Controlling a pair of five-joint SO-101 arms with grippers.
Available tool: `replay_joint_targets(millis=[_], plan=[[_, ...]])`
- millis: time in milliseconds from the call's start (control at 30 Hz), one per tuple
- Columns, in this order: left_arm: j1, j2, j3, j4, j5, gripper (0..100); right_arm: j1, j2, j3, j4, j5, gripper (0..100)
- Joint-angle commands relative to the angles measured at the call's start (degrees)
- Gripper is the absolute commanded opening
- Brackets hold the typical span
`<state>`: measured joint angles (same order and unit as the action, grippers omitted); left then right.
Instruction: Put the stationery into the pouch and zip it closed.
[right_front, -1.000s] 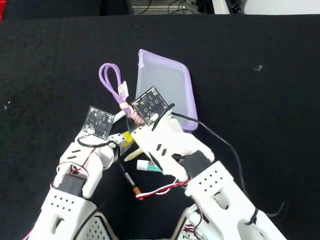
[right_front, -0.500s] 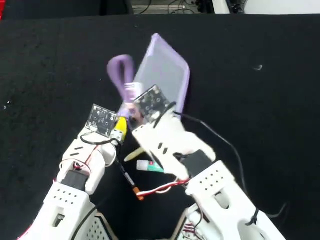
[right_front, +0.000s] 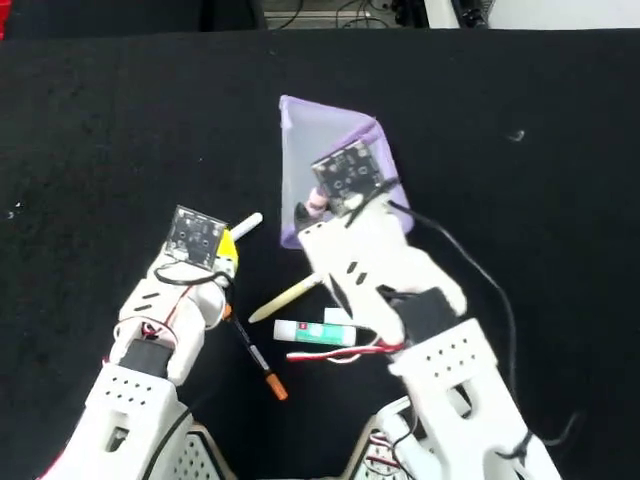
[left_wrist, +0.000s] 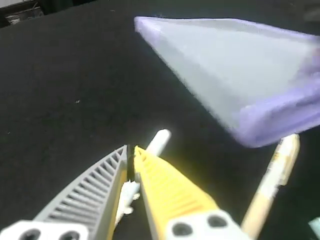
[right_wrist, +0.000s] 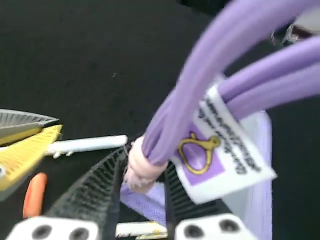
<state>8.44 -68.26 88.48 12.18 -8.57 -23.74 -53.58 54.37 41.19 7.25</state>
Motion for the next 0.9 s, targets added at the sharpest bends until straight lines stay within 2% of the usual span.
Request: replay_joint_targets(millis=[0, 167, 333, 400, 633, 867], plan=[[-1.5, 0.2, -2.8, -0.7, 0.1, 3, 1.7, -5.5, -3.2, 1.6, -0.6, 1.1], [2.6, 0.2, -2.8, 1.7, 5.7, 5, -0.1, -8.5, 0.1, -0.9, -0.6, 1.1], [6.4, 0.1, -4.6, 6.9, 11.1, 28, -0.9, -9.1, 0.5, -0.6, -0.6, 1.1], [6.8, 0.1, -5.1, 7.1, 12.8, 26, -0.9, -9.1, 0.5, -0.7, -0.6, 1.1], [7.9, 0.1, -8.4, 7.6, 12.3, 25, -0.9, -8.7, 0.6, -0.8, -0.6, 1.1], [10.7, 0.7, -9.8, 4.4, 12.5, 25, -0.9, -8.7, 0.6, -0.8, -0.6, 1.1]])
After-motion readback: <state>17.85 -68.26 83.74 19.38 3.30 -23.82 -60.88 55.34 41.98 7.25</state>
